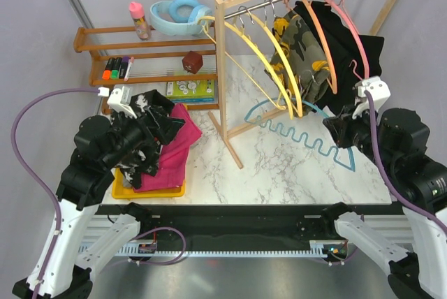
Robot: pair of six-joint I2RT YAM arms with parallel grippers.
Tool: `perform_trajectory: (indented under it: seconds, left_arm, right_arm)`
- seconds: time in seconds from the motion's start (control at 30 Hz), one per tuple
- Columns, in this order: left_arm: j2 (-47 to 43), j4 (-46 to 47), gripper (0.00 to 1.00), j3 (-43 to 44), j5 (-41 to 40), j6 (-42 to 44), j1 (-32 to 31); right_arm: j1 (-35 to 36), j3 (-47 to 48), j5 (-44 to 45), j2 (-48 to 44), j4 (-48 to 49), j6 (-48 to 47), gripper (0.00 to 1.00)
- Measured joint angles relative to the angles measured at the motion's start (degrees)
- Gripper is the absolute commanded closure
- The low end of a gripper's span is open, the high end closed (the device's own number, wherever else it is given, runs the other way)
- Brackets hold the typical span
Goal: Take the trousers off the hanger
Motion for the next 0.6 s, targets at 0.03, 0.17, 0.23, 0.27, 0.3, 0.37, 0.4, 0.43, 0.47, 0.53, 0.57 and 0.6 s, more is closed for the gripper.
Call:
perform_trajectory:
  seconds: [0.03, 0.17, 0.23, 0.27, 0.3, 0.37, 0.4, 0.43, 0.47, 0.53, 0.57, 0.6]
  left_arm:
    - [0.0, 0.0, 0.11, -0.07, 0.15, 0.0, 0.0]
    - [0.0, 0.15, 0.11, -0.15, 0.74, -0.02, 0.0]
    - [0.0, 0.37, 0.11, -0.17, 1.07, -0.02, 0.0]
    - [0.0, 0.42, 0.11, -0.2, 1.2, -0.02, 0.0]
    - [0.0, 0.46, 0.11, -0.28, 1.38, -0.02, 0.0]
    - [0.13, 0.61, 0.11, -0.42, 2.01, -0.02, 0.0]
    - [0.17, 0.74, 0.11, -0.52, 2.23, -0.02, 0.0]
    - [0.24, 0.79, 0.11, -0.57, 2.4, -0.02, 0.0]
    - [0.33, 0.81, 0.11, -0.66, 2.54, 0.0, 0.0]
    - [0.37, 0.81, 0.11, -0.87, 2.67, 0.0, 0.0]
    - [0.39, 0.81, 0.11, -0.96, 2.73, 0.0, 0.0]
    - [0.39, 0.81, 0.11, -1.03, 2.78, 0.0, 0.0]
  right_arm:
    - [0.0, 0.74, -0.42, 0.9, 0.5, -0.24, 1.0]
    - [0.04, 4.24, -1.36, 6.32, 4.33, -1.88, 1.0]
    - [0.07, 6.99, -0.7, 9.75, 5.2, -3.19, 1.0]
    - [0.13, 8.02, -0.2, 11.08, 5.77, -3.74, 1.0]
    - [0.39, 9.42, 0.52, 12.87, 6.25, -4.66, 1.0]
    - [0.87, 11.89, 2.01, 16.04, 7.19, -6.25, 1.0]
    - [1.11, 13.38, 2.86, 17.92, 7.74, -7.15, 1.0]
    - [1.22, 14.25, 3.3, 19.06, 8.2, -7.69, 1.0]
    - [1.36, 15.32, 3.76, 20.39, 8.61, -8.24, 1.0]
    - [1.46, 17.73, 4.44, 22.49, 8.94, -9.27, 1.0]
    - [1.46, 19.5, 4.76, 23.85, 9.22, -9.9, 1.0]
    - [1.49, 20.55, 4.87, 24.59, 9.55, -10.27, 1.0]
